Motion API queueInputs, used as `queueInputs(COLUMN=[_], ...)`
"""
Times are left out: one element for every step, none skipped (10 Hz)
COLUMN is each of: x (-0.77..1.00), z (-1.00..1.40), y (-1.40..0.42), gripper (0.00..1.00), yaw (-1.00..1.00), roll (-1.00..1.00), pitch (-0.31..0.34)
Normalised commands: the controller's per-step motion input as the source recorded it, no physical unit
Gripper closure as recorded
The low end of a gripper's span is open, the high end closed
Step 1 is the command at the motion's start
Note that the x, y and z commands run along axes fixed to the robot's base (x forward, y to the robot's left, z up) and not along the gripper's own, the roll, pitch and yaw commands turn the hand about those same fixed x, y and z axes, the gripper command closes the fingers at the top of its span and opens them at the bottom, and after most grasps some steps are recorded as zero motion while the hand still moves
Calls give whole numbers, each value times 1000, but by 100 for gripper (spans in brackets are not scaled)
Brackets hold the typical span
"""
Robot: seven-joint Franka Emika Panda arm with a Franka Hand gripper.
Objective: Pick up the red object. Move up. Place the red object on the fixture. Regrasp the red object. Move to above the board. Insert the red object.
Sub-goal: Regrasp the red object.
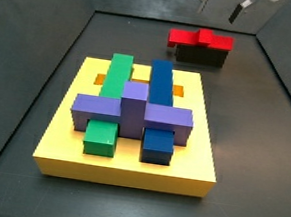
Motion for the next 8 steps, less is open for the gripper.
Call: queueInputs(x=[89, 86, 91, 23, 20, 20, 17, 66], z=[0, 0, 0, 0, 0, 0, 0, 0], y=[0, 0, 0, 0, 3, 0, 0, -260], gripper=[0, 0, 0, 0, 0, 0, 0, 0], yaw=[0, 0, -3, -46, -40, -23, 0, 0], roll=[791, 871, 903, 1000, 991, 997, 929, 1000], pitch=[89, 40, 0, 0, 0, 11, 26, 77])
